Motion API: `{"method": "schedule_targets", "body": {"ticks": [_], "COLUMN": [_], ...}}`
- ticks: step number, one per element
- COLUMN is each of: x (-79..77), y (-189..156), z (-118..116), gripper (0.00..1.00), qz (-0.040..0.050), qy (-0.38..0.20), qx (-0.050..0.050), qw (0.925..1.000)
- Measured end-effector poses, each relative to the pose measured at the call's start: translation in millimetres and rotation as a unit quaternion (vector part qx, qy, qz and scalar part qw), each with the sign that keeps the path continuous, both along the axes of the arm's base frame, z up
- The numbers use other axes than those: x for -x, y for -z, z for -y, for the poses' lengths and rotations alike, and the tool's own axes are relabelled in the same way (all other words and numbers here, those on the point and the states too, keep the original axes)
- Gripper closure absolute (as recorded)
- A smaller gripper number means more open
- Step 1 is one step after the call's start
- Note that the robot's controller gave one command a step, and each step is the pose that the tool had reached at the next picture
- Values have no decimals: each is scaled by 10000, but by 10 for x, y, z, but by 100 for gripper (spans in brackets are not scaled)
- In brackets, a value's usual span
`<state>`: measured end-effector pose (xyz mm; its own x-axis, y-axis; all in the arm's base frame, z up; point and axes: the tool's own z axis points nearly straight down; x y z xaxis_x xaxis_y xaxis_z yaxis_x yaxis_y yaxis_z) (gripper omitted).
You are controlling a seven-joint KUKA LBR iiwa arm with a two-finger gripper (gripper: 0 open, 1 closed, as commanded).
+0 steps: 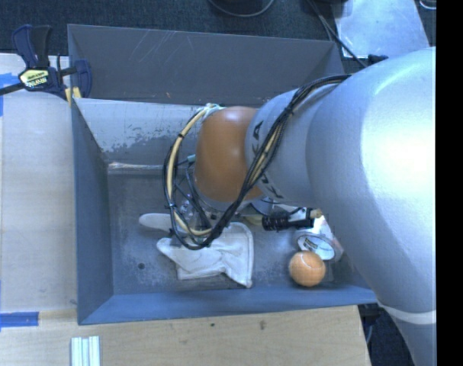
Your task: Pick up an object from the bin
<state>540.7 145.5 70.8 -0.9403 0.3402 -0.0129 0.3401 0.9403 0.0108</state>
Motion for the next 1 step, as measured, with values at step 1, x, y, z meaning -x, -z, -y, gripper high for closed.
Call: {"method": "schedule_targets", "body": {"ticks": [1], "x": [0], "y": [0], "z": [0], "gripper": [100], "qz": [0], "qy": [0], "qx": [0], "qw": [10000]}}
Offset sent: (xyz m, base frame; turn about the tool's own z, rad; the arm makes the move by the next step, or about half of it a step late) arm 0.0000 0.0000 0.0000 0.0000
